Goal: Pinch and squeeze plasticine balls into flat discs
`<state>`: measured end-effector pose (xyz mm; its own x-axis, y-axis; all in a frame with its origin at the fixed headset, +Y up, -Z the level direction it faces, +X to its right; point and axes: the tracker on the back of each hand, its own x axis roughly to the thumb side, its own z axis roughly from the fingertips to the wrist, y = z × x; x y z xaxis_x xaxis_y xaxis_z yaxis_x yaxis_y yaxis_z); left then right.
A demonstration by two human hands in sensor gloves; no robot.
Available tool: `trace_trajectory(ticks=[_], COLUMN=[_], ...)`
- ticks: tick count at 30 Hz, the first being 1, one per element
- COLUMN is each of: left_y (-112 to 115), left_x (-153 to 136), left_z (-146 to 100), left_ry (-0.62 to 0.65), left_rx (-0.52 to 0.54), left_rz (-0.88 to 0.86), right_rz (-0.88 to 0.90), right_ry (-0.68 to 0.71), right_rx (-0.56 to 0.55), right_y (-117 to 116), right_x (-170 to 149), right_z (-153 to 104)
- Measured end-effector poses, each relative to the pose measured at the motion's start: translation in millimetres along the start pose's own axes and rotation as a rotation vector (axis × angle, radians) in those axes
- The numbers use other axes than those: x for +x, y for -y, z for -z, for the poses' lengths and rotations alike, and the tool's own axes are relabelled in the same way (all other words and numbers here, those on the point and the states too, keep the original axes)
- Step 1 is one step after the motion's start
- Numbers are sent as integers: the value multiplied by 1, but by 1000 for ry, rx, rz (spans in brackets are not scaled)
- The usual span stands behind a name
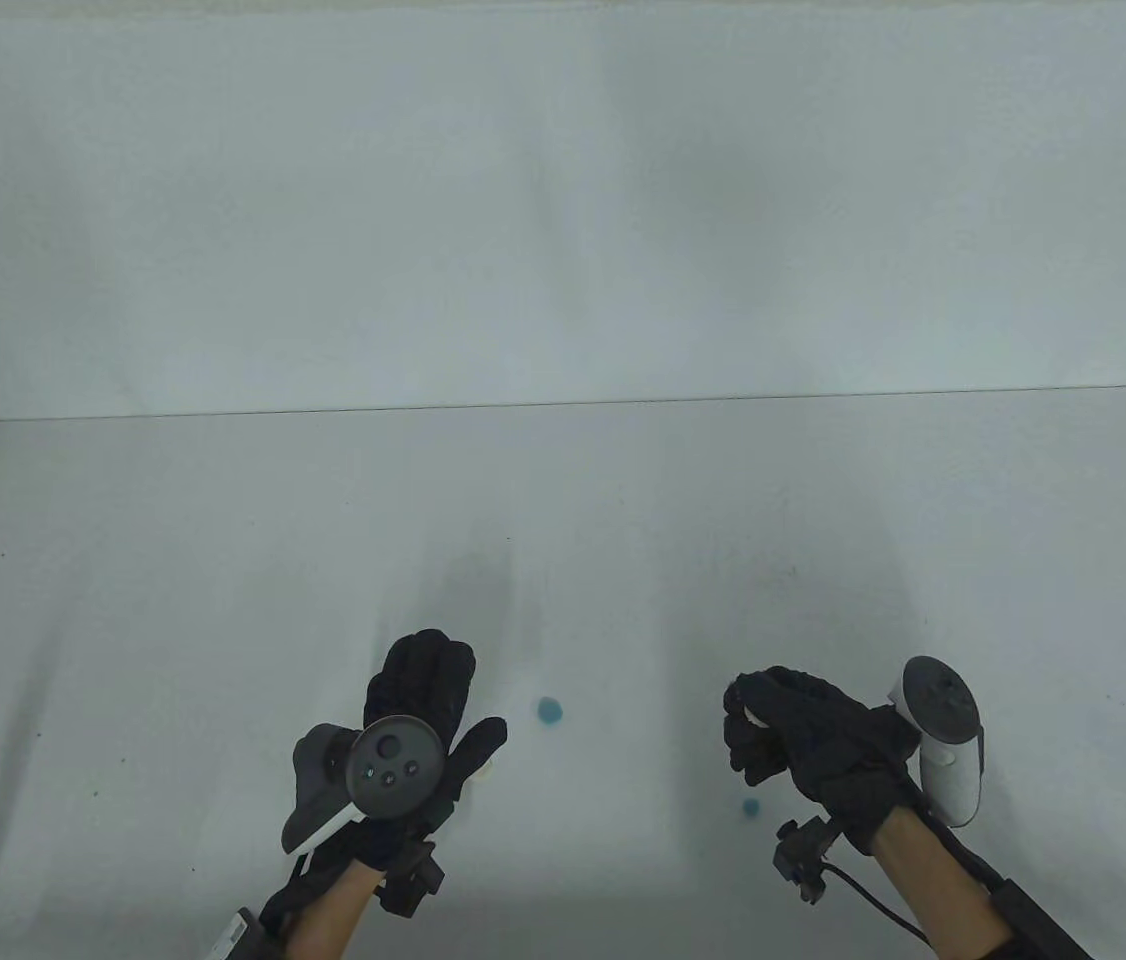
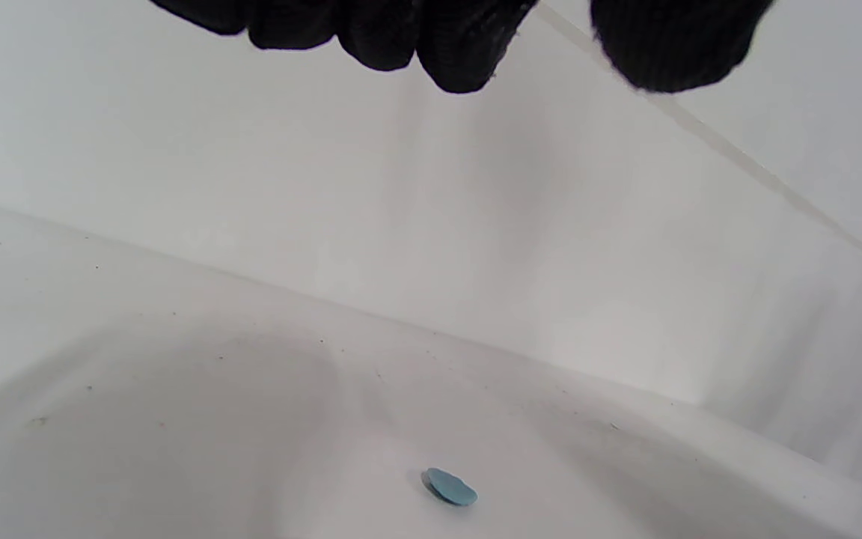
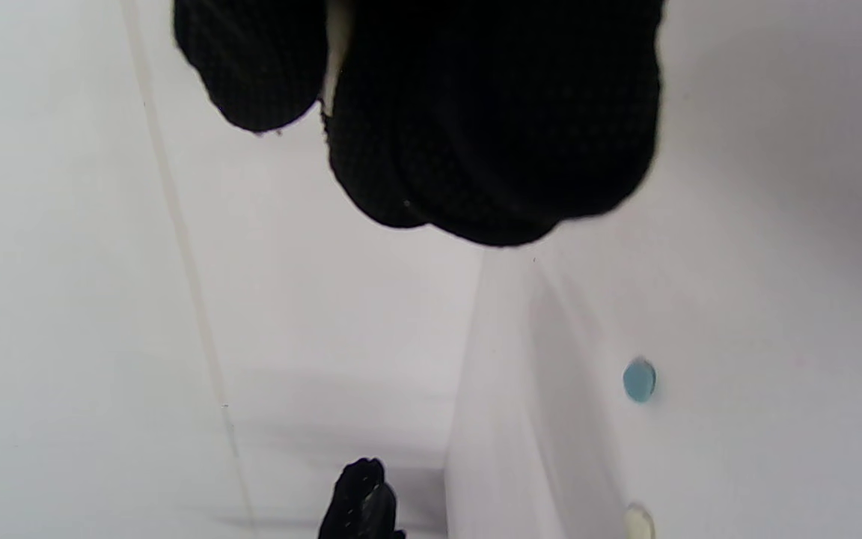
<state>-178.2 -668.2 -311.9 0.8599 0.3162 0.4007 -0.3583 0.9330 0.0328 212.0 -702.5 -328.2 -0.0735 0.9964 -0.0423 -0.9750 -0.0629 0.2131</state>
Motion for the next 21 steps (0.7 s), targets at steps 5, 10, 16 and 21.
trace_trajectory(ticks=[5, 10, 16, 21], left_y=[1, 0, 2, 3], left_x=[0, 0, 0, 0], left_z=[0, 0, 1, 1], left_ry=[6, 1, 1, 2], left_rx=[-2, -3, -15, -17], left_rz=[0, -1, 1, 3], right_rz=[72, 126, 155, 133], right_ry=[-1, -14, -14, -1], right_rx=[51, 103, 116, 108], right_y=[2, 1, 1, 0], right_x=[-6, -10, -7, -3], right_z=[1, 3, 4, 3])
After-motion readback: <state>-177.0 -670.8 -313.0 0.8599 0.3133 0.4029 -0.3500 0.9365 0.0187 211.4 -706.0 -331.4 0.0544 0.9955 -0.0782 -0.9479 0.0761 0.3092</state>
